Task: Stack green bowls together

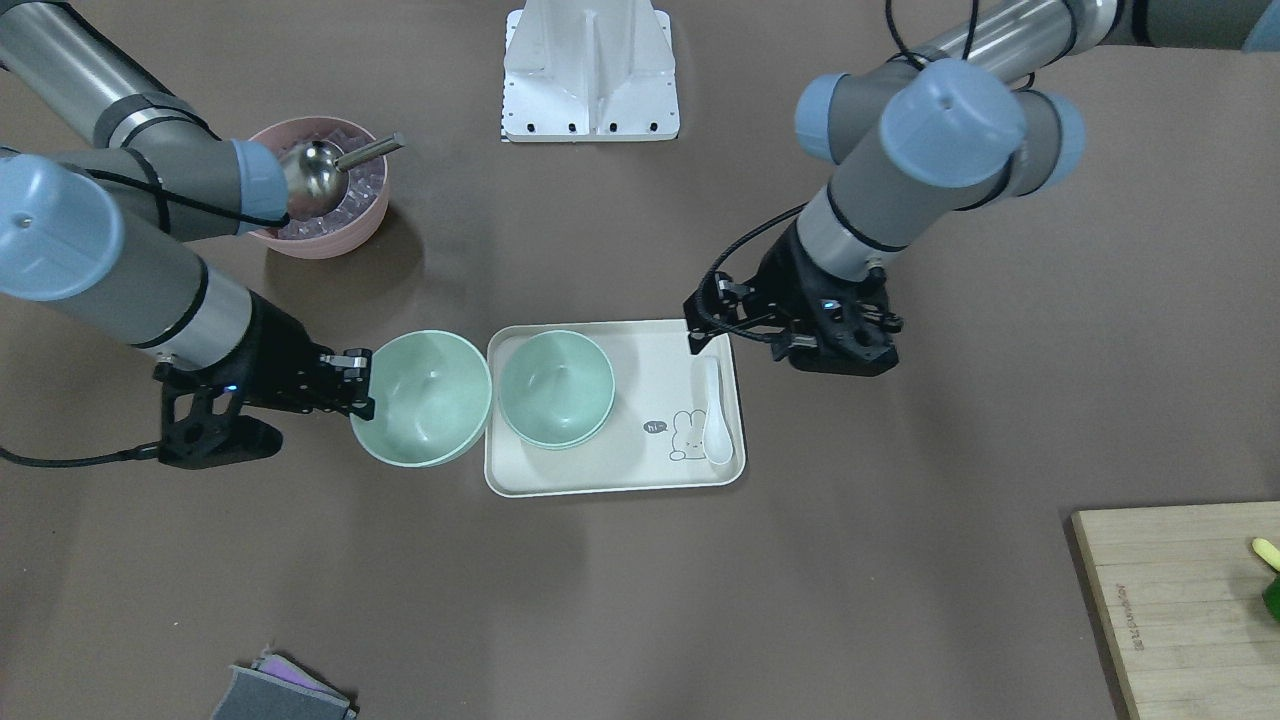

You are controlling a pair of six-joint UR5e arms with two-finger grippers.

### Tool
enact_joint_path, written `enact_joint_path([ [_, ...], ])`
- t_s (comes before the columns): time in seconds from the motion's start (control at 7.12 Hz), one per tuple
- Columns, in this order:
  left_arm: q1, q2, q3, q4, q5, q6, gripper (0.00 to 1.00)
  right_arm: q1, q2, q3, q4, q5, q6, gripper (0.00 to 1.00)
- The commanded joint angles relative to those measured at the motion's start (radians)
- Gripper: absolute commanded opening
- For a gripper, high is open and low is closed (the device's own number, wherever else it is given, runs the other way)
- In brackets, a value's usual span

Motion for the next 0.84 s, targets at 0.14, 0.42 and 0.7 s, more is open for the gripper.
enact_joint_path([
  [0.14, -0.127, 0.116, -0.096, 0.054, -0.113, 0.116, 0.98, -0.105, 0.068, -0.048, 0.01, -0.104, 0.046, 0.0],
  [0.42, -0.125, 0.116, -0.092, 0.054, -0.113, 0.116, 0.98, -0.129, 0.07, -0.059, 0.01, -0.115, 0.046, 0.0],
  [0.7, -0.127, 0.119, -0.09, 0.054, -0.113, 0.116, 0.98, -0.148, 0.071, -0.062, 0.01, -0.142, 0.046, 0.0],
])
